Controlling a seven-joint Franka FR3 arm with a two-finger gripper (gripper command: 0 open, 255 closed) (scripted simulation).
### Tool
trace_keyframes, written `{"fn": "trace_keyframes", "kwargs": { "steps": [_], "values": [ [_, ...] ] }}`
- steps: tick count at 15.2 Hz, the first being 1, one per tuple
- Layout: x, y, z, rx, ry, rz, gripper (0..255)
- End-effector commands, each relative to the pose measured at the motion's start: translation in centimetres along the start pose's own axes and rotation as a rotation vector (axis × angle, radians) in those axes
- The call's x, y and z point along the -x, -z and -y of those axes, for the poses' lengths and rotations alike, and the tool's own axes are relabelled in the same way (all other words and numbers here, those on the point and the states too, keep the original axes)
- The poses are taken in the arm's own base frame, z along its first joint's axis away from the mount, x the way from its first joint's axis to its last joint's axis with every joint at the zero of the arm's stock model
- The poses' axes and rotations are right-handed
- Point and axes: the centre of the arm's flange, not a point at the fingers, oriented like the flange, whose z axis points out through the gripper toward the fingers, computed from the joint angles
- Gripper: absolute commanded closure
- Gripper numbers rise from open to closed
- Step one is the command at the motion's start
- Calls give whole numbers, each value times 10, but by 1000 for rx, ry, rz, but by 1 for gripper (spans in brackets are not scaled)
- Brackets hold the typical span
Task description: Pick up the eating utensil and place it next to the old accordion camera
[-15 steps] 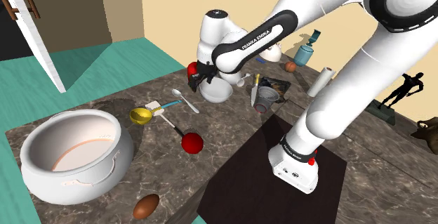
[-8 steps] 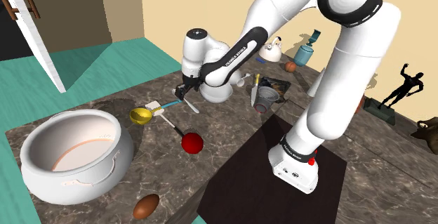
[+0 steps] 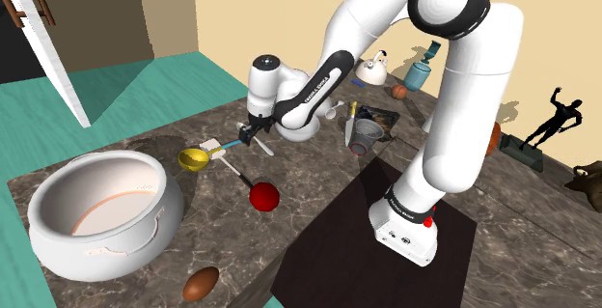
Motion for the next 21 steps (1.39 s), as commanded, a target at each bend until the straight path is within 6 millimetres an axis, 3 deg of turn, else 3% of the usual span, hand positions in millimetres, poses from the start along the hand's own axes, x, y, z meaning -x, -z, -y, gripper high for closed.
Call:
{"fn": "trace_keyframes", "kwargs": {
  "steps": [1, 7, 8, 17, 21],
  "values": [
    [0, -5, 0, 0, 0, 0, 0],
    [0, -5, 0, 0, 0, 0, 0],
    [0, -5, 0, 0, 0, 0, 255],
    [0, -5, 0, 0, 0, 0, 255],
    [-3, 16, -4, 0, 0, 0, 255]
  ]
}}
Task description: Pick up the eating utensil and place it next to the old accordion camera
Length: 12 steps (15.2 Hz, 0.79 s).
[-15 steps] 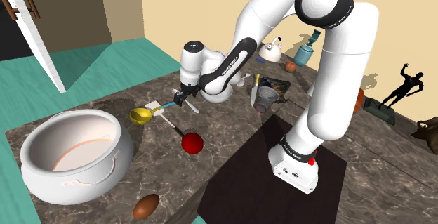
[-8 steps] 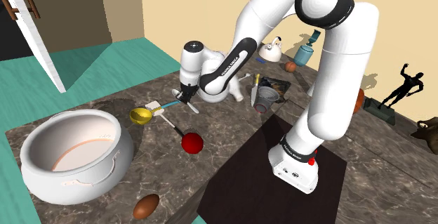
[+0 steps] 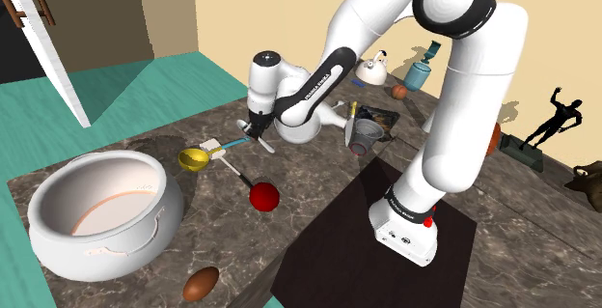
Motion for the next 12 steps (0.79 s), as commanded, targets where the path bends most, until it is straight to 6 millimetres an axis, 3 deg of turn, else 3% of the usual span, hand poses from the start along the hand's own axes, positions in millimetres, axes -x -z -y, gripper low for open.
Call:
{"fn": "trace_keyframes", "kwargs": {
  "steps": [1, 12],
  "values": [
    [-1, 11, -2, 0, 0, 1, 255],
    [-9, 68, -10, 0, 0, 1, 255]
  ]
}}
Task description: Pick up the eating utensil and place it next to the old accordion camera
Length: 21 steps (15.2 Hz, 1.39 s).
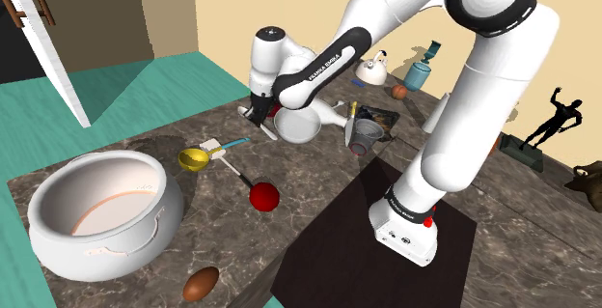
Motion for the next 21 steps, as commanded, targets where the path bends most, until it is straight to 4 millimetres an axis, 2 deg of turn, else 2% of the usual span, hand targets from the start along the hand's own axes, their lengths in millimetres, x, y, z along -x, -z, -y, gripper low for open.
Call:
{"fn": "trace_keyframes", "kwargs": {
  "steps": [1, 16, 21],
  "values": [
    [-2, 12, -1, 0, 0, 1, 255],
    [-13, 87, -12, 0, 0, 1, 255],
    [27, 85, -65, 0, 0, 1, 255]
  ]
}}
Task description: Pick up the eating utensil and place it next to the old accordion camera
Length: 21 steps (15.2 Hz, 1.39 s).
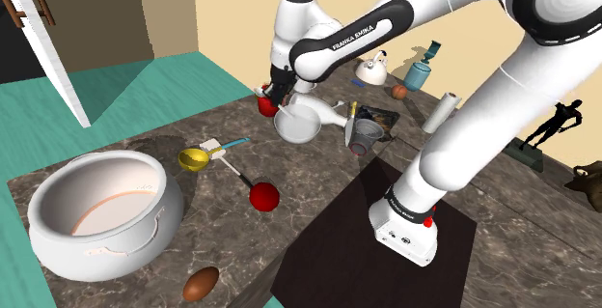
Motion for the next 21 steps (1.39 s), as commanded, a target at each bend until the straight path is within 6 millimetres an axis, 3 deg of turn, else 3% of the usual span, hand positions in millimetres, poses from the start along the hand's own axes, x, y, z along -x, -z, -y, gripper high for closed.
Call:
{"fn": "trace_keyframes", "kwargs": {
  "steps": [1, 19, 21],
  "values": [
    [18, 1, -21, -1, 1, 0, 255],
    [161, -7, -212, -1, 1, 0, 255],
    [162, -17, -211, -1, 1, 0, 255]
  ]
}}
